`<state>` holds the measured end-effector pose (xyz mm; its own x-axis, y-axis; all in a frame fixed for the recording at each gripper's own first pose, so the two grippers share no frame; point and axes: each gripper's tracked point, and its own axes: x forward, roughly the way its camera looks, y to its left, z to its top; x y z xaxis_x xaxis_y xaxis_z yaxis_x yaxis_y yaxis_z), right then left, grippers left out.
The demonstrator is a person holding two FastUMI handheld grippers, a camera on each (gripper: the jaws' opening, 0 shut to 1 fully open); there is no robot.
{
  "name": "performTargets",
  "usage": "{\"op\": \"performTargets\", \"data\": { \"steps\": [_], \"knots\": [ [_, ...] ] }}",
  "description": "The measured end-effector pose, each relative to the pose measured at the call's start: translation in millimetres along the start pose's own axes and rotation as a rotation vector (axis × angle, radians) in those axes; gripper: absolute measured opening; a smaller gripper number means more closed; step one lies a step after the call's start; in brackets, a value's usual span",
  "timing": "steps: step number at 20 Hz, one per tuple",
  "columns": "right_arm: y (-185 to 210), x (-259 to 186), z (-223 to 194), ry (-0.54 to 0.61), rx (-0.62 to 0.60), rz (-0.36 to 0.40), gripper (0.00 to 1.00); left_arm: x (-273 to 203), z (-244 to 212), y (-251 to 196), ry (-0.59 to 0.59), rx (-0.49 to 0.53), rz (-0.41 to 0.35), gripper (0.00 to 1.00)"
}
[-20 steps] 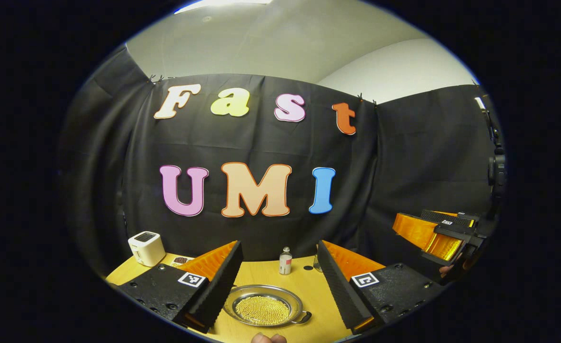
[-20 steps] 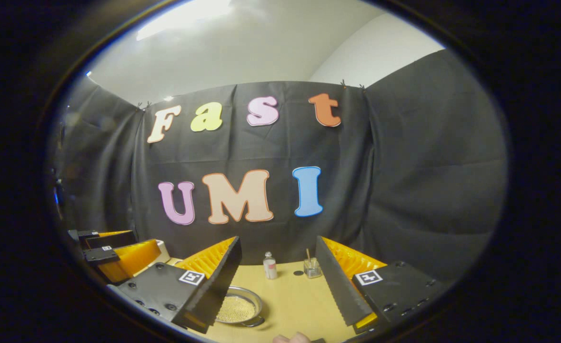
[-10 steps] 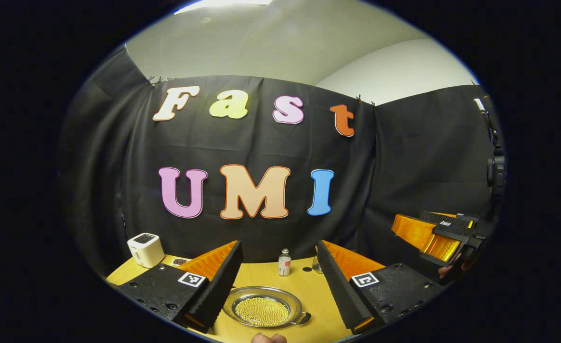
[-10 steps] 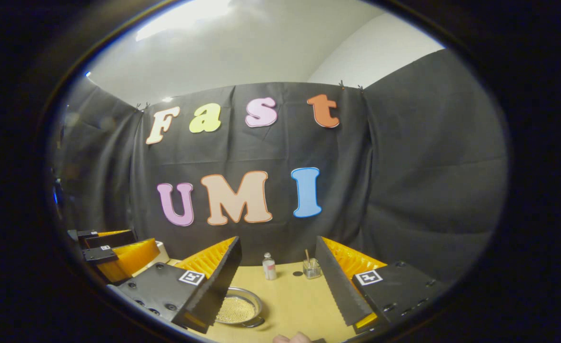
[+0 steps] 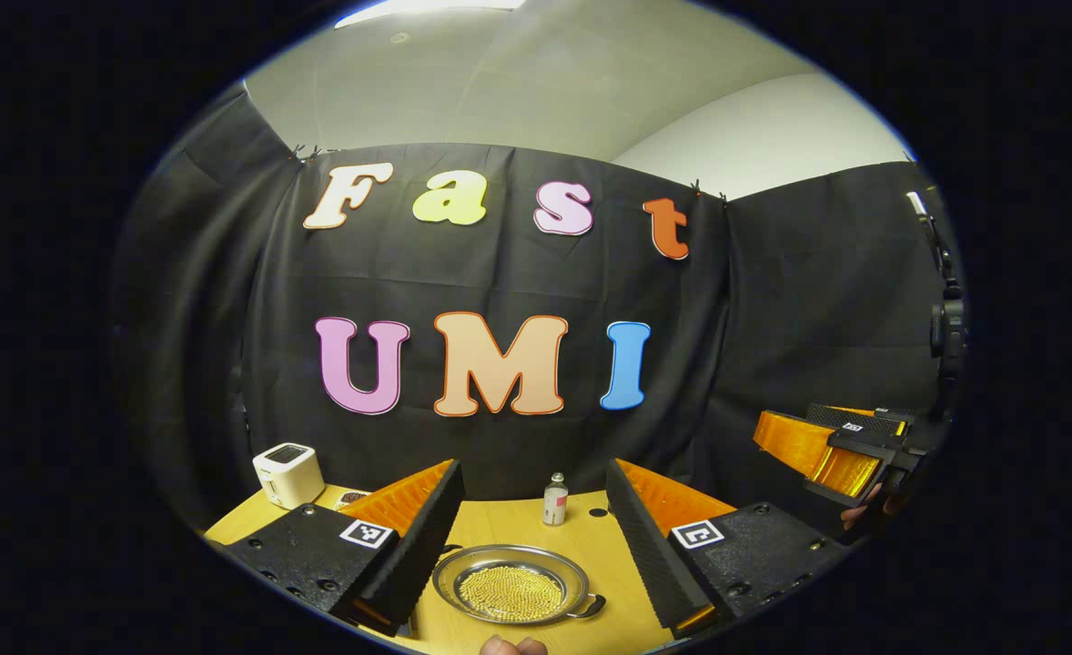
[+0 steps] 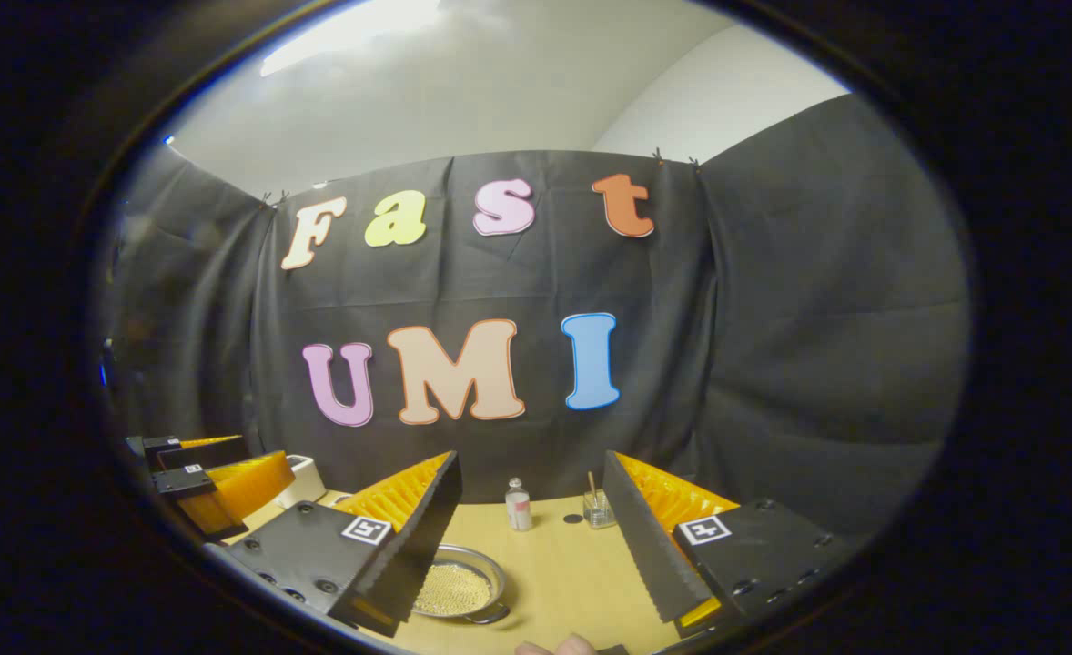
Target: First push the handle of the pot to place it horizontally, then grasp the pot with both hands and set it on the induction cooktop.
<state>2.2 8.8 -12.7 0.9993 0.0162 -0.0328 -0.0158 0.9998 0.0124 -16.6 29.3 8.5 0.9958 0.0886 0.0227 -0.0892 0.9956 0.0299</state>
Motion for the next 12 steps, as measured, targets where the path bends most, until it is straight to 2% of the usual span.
{"op": "performTargets", "data": {
  "steps": [8, 12],
  "knots": [
    [15, 9, -11, 0.021, -0.015, 0.022, 0.99, -4, 2, 15, -0.016, 0.0, 0.029, 0.96],
    [28, 21, -16, 0.029, -0.039, 0.042, 0.99, -9, 3, 39, -0.033, 0.009, 0.063, 0.95]
  ]
}}
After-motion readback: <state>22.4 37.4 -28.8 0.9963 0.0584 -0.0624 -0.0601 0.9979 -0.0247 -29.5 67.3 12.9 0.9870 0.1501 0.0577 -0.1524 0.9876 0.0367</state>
